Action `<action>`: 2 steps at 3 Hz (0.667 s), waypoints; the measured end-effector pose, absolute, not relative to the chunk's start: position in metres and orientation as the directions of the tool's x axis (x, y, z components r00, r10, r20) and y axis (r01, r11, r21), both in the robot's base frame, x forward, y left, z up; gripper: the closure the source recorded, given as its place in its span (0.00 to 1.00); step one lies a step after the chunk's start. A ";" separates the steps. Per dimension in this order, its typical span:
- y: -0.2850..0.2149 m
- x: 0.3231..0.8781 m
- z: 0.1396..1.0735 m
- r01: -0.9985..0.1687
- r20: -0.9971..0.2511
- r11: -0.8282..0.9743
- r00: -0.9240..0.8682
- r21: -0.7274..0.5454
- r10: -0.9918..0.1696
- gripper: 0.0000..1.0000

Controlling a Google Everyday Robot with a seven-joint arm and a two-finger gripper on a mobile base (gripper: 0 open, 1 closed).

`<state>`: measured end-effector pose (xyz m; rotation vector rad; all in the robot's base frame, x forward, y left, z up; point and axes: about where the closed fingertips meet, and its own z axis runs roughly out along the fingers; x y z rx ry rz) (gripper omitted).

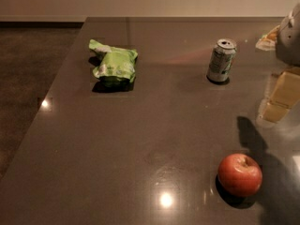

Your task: Pick 7up can

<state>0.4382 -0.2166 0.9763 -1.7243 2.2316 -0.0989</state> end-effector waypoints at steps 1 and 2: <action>-0.215 0.441 0.977 -0.927 -0.207 0.281 -0.232 -0.249 -0.950 0.00; -0.214 0.462 0.975 -0.901 -0.236 0.340 -0.281 -0.269 -0.930 0.00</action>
Offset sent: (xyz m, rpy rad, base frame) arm 0.0516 0.0019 -0.0083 0.0572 -0.0610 -0.1569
